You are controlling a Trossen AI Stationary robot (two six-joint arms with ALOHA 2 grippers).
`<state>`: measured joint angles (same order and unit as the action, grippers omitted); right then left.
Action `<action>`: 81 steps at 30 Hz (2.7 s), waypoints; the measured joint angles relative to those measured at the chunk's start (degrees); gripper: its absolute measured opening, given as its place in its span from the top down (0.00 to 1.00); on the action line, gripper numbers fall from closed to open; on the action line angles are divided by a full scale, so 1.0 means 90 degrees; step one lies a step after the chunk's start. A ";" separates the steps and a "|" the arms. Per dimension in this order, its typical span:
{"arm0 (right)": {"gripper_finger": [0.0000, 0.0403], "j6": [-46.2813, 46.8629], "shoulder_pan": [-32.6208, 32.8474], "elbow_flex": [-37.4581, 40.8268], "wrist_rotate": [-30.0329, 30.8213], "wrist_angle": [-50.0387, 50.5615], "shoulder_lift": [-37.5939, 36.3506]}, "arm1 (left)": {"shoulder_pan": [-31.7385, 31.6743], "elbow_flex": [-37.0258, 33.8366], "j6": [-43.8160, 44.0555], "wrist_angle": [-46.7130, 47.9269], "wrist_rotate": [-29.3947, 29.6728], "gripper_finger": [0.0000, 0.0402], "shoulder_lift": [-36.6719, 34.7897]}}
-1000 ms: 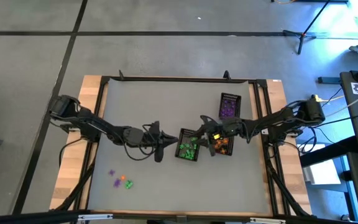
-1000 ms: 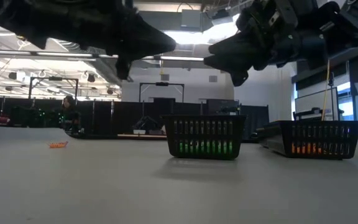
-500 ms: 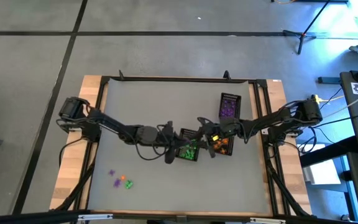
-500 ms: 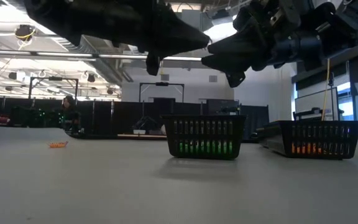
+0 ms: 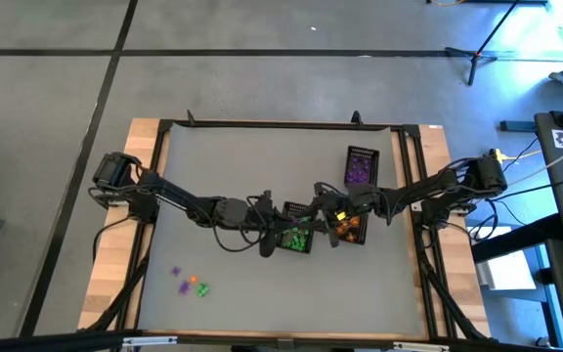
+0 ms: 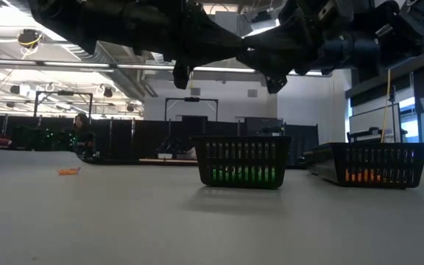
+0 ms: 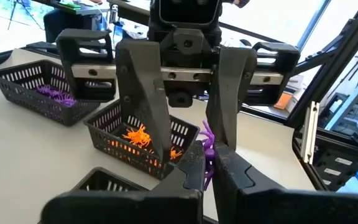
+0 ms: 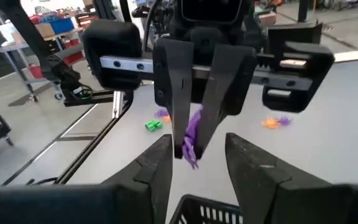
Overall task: Sort Halloween decoration
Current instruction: Put the purple spider toy into the top bin
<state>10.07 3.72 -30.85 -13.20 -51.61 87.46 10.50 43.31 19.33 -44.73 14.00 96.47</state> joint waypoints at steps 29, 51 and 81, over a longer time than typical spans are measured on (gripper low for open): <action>0.64 -0.0499 0.0380 0.0002 0.0673 -0.0077 -0.0002 | 0.0097 0.0000 0.0008 0.0297 0.0013 1.00 -0.0002; 0.97 -0.0673 0.0373 0.0002 0.0390 -0.0052 -0.0002 | 0.0097 0.0000 0.0007 0.0314 0.0112 1.00 -0.0002; 1.00 -0.0882 0.0380 0.0005 0.1337 0.0206 -0.0007 | 0.0143 0.0000 0.0119 0.0693 0.0190 0.70 -0.0005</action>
<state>2.13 7.14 -30.81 -1.16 -49.75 87.39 11.79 43.31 20.40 -38.49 15.71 96.42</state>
